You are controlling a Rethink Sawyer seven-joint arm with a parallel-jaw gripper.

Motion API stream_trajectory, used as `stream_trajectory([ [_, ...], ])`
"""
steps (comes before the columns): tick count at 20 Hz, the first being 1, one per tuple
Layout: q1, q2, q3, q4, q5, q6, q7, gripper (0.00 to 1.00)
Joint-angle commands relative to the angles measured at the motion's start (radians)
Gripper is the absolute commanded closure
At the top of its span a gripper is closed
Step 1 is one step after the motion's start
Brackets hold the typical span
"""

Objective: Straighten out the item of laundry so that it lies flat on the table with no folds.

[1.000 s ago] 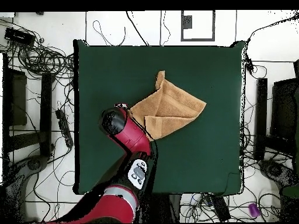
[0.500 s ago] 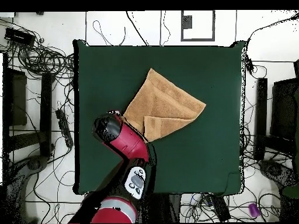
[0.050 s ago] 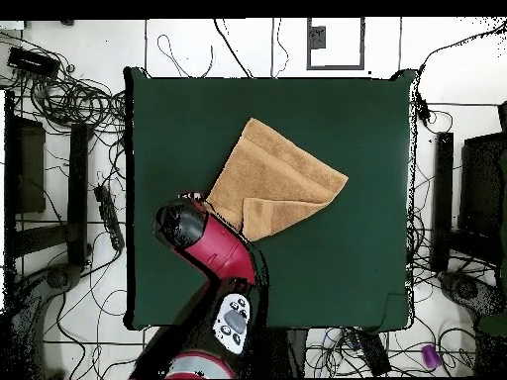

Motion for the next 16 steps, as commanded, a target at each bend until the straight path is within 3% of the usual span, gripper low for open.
stream_trajectory([
  [1,0.002,-0.023,0.162,0.082,-0.026,0.123,0.133,1.0],
  [9,-0.019,0.002,0.182,0.081,-0.045,0.059,0.093,1.0],
  [10,-0.019,0.004,0.18,0.077,-0.052,0.061,0.101,0.0],
  [16,-0.032,0.007,0.183,0.072,-0.08,0.042,0.091,0.0],
])
